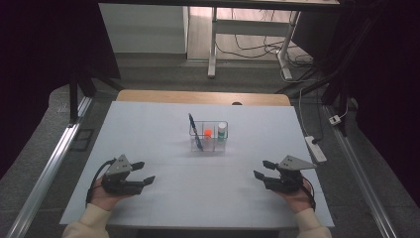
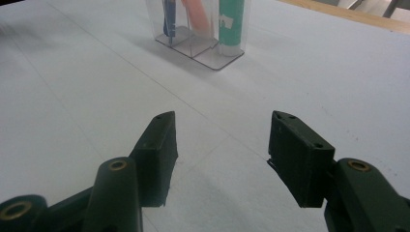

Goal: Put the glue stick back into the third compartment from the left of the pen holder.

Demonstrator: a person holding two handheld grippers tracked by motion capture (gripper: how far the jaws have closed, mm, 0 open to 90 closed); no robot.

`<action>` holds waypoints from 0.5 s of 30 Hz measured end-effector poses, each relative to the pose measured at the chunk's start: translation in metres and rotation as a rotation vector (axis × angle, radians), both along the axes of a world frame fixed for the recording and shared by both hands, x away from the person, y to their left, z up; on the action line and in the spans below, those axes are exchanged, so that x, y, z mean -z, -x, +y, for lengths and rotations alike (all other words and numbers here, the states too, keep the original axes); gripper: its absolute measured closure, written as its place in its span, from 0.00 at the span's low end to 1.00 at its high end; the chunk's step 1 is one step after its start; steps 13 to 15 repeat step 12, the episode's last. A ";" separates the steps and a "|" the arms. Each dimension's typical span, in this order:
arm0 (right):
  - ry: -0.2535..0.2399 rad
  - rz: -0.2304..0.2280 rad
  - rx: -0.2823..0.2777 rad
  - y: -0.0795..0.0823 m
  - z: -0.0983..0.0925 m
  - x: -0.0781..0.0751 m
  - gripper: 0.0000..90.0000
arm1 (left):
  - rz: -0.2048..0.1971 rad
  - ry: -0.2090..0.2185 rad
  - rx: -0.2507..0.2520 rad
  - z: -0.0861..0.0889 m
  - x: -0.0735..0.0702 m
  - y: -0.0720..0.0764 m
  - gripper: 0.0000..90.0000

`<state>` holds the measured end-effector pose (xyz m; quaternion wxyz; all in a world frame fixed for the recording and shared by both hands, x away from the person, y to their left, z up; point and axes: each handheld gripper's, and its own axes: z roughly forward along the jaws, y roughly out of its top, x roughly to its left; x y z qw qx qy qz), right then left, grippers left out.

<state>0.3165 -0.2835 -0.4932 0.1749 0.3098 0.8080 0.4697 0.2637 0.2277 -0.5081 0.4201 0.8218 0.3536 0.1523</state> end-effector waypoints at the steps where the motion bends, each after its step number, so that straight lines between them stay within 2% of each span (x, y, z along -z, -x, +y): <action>1: 0.001 0.000 0.001 0.000 0.000 0.000 0.48 | 0.000 0.000 0.000 0.000 0.000 0.000 0.35; 15: 0.002 -0.001 0.004 0.000 -0.001 0.000 0.47 | -0.002 -0.001 -0.001 0.001 0.000 0.000 0.35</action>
